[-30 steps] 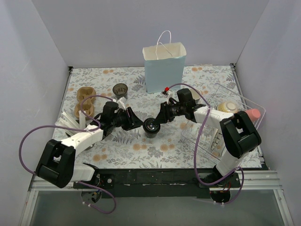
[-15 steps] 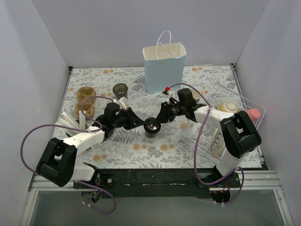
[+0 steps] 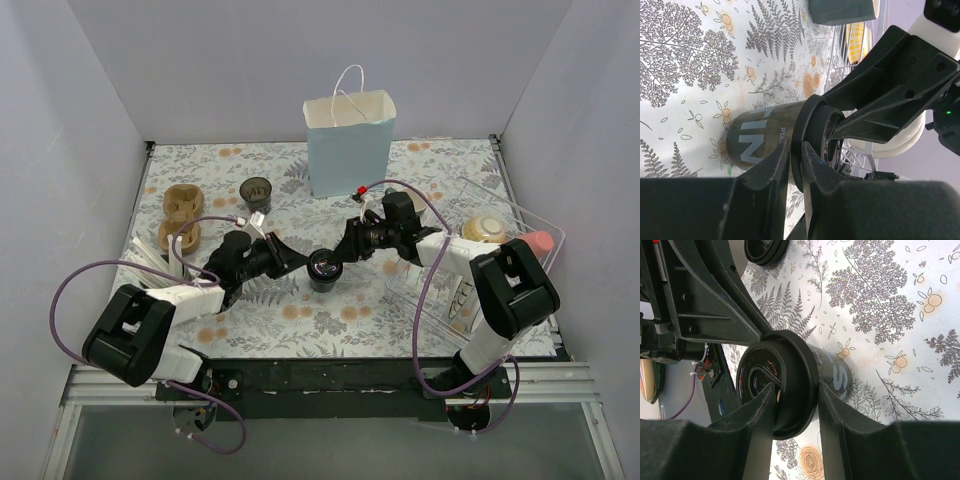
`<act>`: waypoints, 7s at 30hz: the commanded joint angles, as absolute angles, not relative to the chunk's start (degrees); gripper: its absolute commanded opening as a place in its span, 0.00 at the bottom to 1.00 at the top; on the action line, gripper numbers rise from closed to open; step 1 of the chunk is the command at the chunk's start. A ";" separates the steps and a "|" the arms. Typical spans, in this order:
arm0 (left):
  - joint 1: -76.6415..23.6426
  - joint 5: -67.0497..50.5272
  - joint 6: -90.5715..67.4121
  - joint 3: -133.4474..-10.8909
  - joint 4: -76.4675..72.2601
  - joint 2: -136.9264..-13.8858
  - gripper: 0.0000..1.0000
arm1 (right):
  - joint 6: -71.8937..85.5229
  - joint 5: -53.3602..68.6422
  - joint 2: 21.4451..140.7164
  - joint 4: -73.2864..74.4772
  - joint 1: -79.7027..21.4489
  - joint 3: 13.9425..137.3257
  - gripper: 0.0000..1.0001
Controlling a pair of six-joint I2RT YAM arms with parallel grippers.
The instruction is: Pack the takeout coffee
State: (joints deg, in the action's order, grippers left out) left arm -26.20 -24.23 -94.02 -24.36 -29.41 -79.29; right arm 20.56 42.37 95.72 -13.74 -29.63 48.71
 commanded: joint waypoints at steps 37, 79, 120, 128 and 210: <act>-29.27 -22.06 -92.90 -26.54 -11.42 -66.53 0.39 | 16.87 30.32 97.82 3.60 -31.38 45.88 0.30; -28.40 -15.10 -86.67 -38.31 3.96 -74.98 0.43 | 0.18 33.57 107.14 15.91 -31.38 56.25 0.33; -24.26 -26.90 -76.29 -32.09 -4.92 -79.63 0.24 | -3.17 36.92 109.16 17.85 -31.38 59.77 0.33; -24.26 -24.43 -76.82 -32.86 -1.59 -75.41 0.37 | -2.81 36.65 109.16 16.79 -31.29 58.54 0.33; -23.55 -12.65 -64.78 -59.60 22.68 -74.36 0.66 | 8.35 32.70 95.01 16.26 -31.03 60.03 0.56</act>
State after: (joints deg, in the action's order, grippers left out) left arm -23.92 -13.63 -68.84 -58.83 20.16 -77.34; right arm 11.38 39.11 95.29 7.42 -30.83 58.83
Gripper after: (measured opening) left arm 0.634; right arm 0.544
